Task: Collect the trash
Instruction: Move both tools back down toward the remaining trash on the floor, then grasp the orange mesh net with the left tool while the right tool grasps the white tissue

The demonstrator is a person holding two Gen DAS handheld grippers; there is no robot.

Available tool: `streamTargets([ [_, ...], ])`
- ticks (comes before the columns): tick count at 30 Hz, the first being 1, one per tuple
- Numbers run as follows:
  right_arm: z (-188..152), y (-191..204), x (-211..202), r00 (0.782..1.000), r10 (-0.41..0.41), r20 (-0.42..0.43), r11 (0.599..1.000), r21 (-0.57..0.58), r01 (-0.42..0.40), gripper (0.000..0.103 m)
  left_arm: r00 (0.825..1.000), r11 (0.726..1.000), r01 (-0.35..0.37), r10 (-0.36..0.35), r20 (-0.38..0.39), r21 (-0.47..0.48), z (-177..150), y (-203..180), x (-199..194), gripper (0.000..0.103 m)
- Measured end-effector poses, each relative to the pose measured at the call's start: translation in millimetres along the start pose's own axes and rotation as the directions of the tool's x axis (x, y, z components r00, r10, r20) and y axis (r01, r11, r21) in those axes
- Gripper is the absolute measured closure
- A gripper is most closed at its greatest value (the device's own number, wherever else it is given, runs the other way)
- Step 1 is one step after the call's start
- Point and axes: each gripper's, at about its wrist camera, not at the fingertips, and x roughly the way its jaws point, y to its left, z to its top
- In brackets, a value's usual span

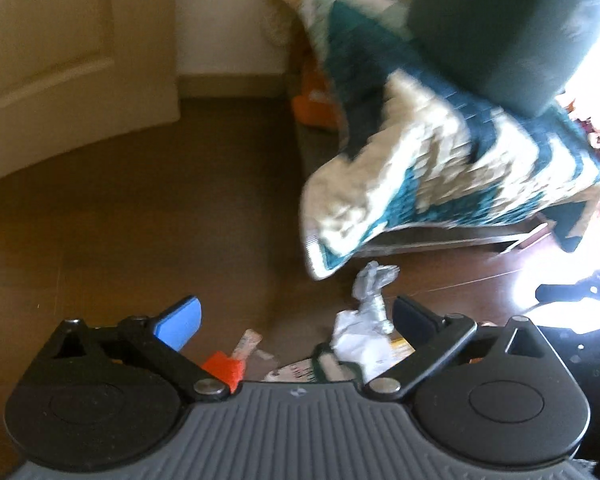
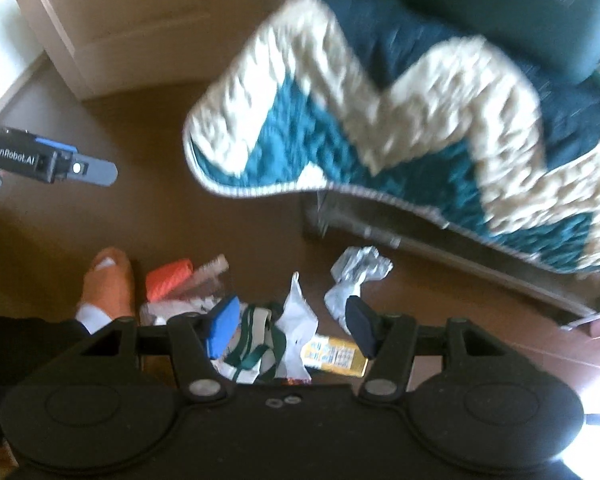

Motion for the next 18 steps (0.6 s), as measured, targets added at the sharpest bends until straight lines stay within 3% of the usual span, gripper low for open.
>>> streamTargets([
  [4,-2,0,49,0.997,-0.007,-0.076,1.000,-0.002,0.007,0.044,0.997,0.999,-0.034,0.034,-0.069,-0.005,-11,28,47,0.000],
  [8,-5,-1,92,0.990,-0.016,-0.139,1.000,-0.003,0.016,0.045,0.983,0.998,-0.056,0.058,-0.174,0.017,-27,52,97,0.000],
  [14,-8,-7,148,0.977,-0.021,-0.214,0.999,0.019,0.026,0.045,0.937,0.993,-0.058,0.090,-0.337,0.104,-63,65,175,0.001],
  [18,-10,-15,181,0.967,-0.025,-0.255,0.998,0.046,0.038,0.045,0.917,0.991,-0.085,0.117,-0.382,0.100,-87,72,209,0.001],
])
